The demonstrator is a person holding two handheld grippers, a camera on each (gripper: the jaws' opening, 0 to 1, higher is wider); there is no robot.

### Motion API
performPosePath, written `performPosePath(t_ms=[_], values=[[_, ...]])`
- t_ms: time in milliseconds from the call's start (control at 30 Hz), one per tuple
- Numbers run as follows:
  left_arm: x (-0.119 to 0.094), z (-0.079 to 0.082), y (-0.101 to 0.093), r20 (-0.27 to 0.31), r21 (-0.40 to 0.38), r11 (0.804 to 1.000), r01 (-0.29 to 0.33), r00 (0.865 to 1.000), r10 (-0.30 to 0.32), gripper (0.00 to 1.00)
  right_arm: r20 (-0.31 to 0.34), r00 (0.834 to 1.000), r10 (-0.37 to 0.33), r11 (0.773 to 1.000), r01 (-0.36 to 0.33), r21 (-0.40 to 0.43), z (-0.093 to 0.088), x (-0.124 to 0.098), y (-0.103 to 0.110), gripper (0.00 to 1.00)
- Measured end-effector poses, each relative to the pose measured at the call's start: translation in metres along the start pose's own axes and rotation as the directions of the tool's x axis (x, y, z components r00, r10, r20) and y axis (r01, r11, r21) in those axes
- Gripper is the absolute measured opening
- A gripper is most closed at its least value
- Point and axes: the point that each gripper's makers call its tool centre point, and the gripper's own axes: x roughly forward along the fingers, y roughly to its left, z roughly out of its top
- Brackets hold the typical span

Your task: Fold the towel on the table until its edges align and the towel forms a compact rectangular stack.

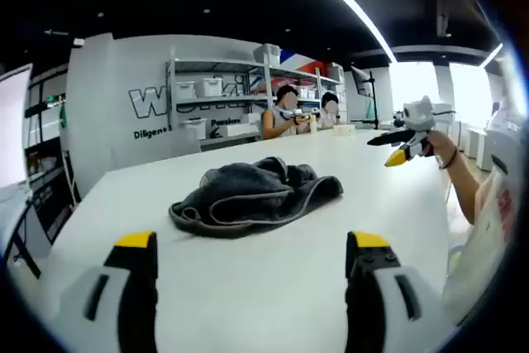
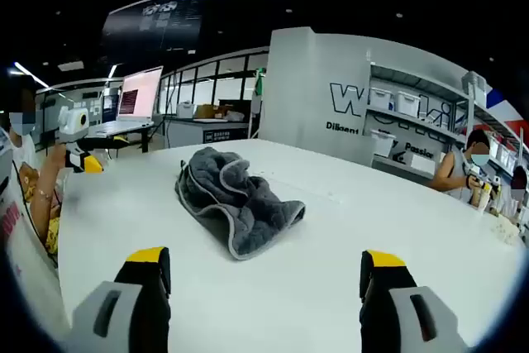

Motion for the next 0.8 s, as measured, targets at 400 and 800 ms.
performPosePath(t_ms=[400, 800], values=[[0.0001, 0.0019, 0.0004, 0.002, 0.003, 1.000, -0.004, 1.000, 0.004, 0.99, -0.004, 1.000, -0.004, 1.000, 0.004, 0.001, -0.0012, 0.0004, -0.0019, 1.00], [0.0016, 0.0004, 0.0007, -0.001, 0.001, 1.000, -0.004, 1.000, 0.004, 0.99, -0.014, 1.000, -0.010, 1.000, 0.010, 0.001, -0.0043, -0.0015, -0.0040, 1.00]])
